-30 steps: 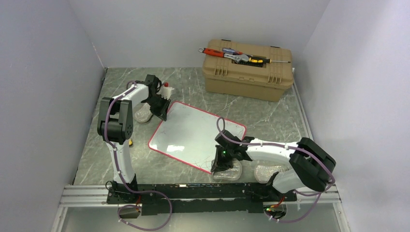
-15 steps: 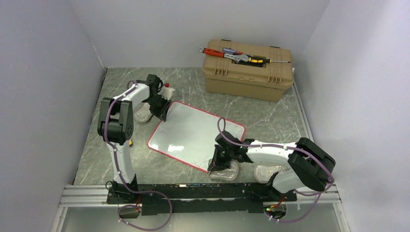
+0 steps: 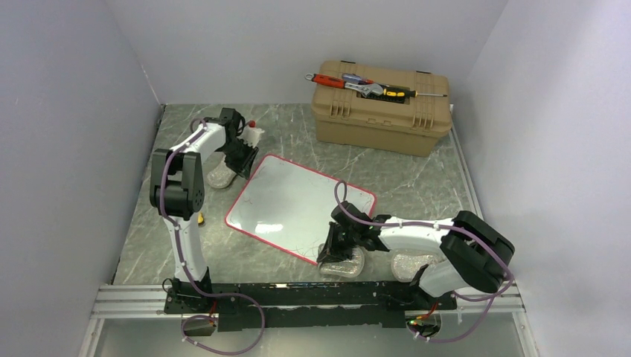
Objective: Erase the whiteboard
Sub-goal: Hold the whiteboard at the center of the board.
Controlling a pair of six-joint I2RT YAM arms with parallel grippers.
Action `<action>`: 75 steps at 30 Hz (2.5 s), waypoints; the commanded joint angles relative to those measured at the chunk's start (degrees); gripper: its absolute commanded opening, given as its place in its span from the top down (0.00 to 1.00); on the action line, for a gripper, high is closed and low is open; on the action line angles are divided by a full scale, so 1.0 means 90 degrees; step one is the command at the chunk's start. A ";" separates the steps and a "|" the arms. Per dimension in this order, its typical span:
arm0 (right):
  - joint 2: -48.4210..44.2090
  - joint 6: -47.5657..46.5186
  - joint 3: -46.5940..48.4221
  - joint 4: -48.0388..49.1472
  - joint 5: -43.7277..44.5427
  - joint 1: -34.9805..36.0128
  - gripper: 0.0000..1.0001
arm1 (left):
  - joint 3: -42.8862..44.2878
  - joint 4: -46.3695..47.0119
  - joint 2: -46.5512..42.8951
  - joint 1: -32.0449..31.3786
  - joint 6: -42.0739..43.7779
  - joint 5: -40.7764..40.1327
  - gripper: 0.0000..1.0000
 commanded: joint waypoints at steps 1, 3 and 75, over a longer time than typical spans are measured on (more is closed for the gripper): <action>0.0299 -0.0142 -0.0401 -0.0414 0.1008 0.0042 1.00 | 0.0093 -0.0212 0.0412 0.0021 0.0160 0.0175 0.69; 0.0324 -0.0158 -0.0399 -0.0376 0.0982 0.0042 1.00 | 0.0005 -0.0227 0.0465 0.0021 0.0160 0.0302 0.70; 0.3144 -0.1576 0.2155 -0.0615 0.0378 0.0289 1.00 | -0.0710 -0.0048 0.0561 -0.0271 -0.0074 0.0041 0.96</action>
